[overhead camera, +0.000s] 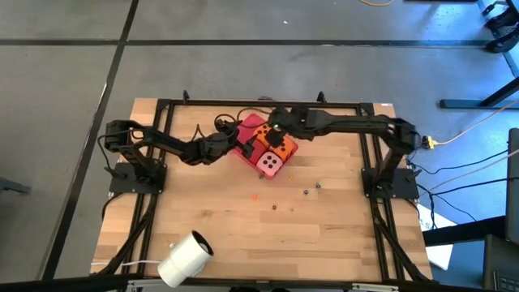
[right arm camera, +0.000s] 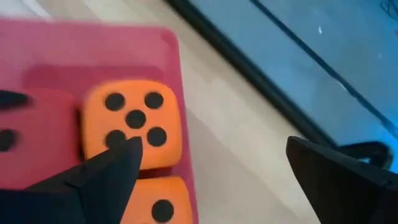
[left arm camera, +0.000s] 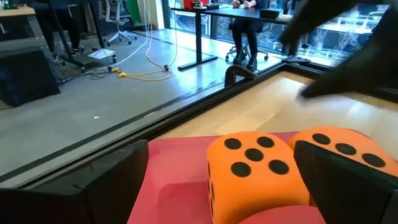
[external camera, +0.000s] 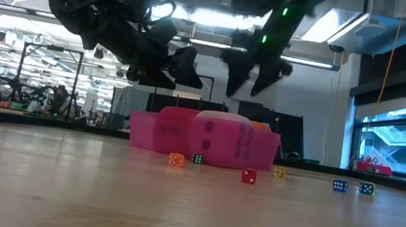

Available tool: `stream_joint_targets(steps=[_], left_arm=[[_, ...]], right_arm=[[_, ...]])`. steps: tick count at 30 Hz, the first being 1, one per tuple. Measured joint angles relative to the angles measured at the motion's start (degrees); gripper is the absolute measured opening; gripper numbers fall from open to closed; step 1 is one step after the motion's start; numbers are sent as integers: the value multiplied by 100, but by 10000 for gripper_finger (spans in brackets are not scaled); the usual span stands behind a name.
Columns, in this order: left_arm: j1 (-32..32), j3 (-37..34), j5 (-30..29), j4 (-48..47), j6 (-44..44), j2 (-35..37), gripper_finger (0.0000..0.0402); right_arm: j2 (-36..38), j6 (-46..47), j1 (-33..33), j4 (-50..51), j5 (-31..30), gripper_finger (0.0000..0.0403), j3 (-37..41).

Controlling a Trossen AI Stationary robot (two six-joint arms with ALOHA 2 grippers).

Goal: Pick & Place Dice
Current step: Put the small orange die into the red bin

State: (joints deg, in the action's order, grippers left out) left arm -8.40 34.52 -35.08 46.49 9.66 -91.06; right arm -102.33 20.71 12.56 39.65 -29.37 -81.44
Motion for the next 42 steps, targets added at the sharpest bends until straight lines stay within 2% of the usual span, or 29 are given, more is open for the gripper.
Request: stream_joint_targets(steps=[5, 8, 12, 15, 24, 27, 35, 42], left_arm=[[81, 0, 55, -13, -55, 42, 400], [167, 0, 58, -11, -169, 157, 400], [327, 0, 57, -5, -321, 400, 400], [473, 0, 56, -15, -507, 639, 400], [1096, 2, 61, -664, -795, 1325, 400], [1345, 2, 214, -938, -795, 1420, 400], [1775, 2, 1104, -1465, -651, 1441, 400], [1932, 2, 1282, -1502, -642, 1440, 400]], right_arm=[[656, -59, -235, 309, -249, 398, 1], [957, 136, -492, 735, -886, 398, 5], [1311, 870, -871, 1276, -1863, 398, 324], [1588, 1529, -1172, 1722, -2183, 398, 697], [2522, 2946, -1812, 2188, -1791, 398, 2003], [2832, 3302, -1981, 2154, -1860, 398, 2402], [3000, 3240, -2153, 1972, -1951, 398, 2554], [2800, 2783, -2333, 1606, -1919, 398, 2554]])
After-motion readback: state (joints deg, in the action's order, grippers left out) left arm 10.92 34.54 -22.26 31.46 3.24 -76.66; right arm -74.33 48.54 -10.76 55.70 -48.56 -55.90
